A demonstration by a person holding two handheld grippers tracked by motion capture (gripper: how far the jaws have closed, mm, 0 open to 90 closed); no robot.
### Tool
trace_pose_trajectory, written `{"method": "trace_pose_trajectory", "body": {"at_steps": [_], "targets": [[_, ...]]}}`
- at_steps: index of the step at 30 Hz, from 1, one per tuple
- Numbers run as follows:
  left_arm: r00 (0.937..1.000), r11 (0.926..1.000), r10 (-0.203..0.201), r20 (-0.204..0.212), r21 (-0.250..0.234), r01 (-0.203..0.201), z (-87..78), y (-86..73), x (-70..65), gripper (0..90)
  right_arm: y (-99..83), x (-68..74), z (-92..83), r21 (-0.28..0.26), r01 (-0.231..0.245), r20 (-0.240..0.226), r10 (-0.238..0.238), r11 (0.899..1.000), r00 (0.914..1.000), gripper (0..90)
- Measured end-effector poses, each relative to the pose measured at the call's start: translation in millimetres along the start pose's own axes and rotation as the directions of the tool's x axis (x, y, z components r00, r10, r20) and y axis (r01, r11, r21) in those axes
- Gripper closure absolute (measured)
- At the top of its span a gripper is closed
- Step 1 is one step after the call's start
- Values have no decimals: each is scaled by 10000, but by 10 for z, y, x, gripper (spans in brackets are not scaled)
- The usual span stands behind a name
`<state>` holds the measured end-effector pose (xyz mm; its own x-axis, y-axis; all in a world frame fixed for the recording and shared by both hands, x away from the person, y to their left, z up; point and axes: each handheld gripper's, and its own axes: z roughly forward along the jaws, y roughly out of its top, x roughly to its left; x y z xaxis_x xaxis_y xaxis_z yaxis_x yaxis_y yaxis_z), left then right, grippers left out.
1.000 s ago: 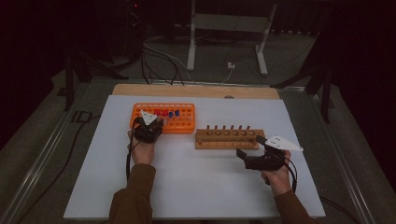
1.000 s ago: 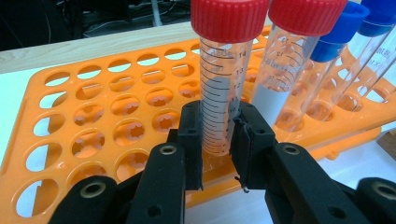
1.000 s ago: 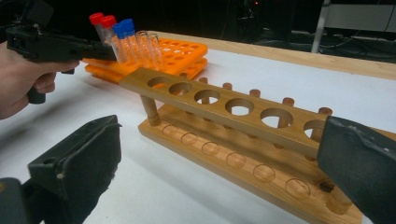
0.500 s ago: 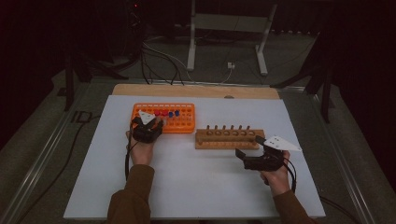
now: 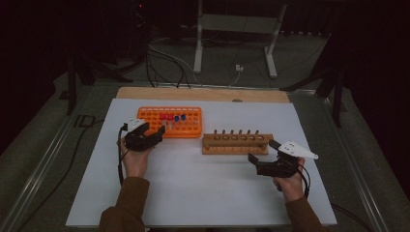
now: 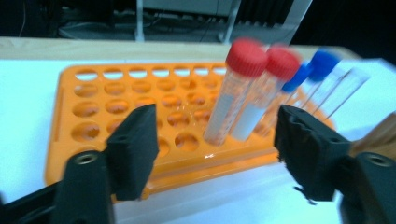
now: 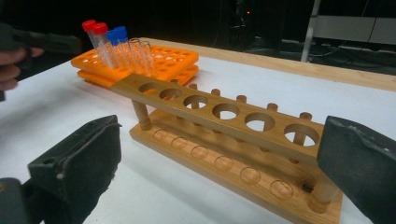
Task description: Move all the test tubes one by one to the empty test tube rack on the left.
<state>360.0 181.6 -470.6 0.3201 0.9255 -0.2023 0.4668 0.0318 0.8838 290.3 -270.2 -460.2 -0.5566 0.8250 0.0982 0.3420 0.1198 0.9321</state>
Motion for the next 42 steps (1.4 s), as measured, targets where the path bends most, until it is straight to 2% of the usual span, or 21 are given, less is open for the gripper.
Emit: {"method": "trace_pose_trajectory", "body": {"at_steps": [4,7,11,18,20,27,29,31,39,42], "targets": [[9991,9988,89,404,-490,-69,-227,60,-16,166,-8,-13,-26,-40,4,36,-4,10000,10000,0],[9973,9963,8,728,-852,54,-407,81,-16,127,-7,-21,-46,-118,-5,66,6,9999,10000,0],[9954,9945,191,939,-1045,-92,-608,46,-34,50,-5,-21,-68,-213,-8,48,9,9998,10000,0],[9933,9923,948,666,-865,-889,-850,-168,-85,8,-10,-44,-141,-383,-104,66,107,9992,9999,0],[9926,9916,1034,639,-839,-979,-912,-228,-66,7,-21,-47,-158,-377,-213,35,215,9991,9998,0],[9952,9897,898,387,-1152,-849,-1085,-363,-4,7,-66,-34,-205,-455,-234,2,234,9987,9997,0],[9943,9868,1033,251,-1276,-993,-1135,-385,-18,7,-82,-26,-221,-483,-153,49,156,9987,9999,0],[9946,9865,994,291,-1335,-947,-1169,-402,-31,7,-97,-23,-229,-468,20,124,-15,9989,9999,0],[9939,9838,1101,57,-1433,-1081,-1187,-423,-45,7,-133,-28,-212,-396,-39,214,47,9992,9998,0],[9947,9837,1023,-55,-1478,-1020,-1189,-435,-41,7,-152,-35,-196,-292,-107,219,114,9995,9997,0]]}}
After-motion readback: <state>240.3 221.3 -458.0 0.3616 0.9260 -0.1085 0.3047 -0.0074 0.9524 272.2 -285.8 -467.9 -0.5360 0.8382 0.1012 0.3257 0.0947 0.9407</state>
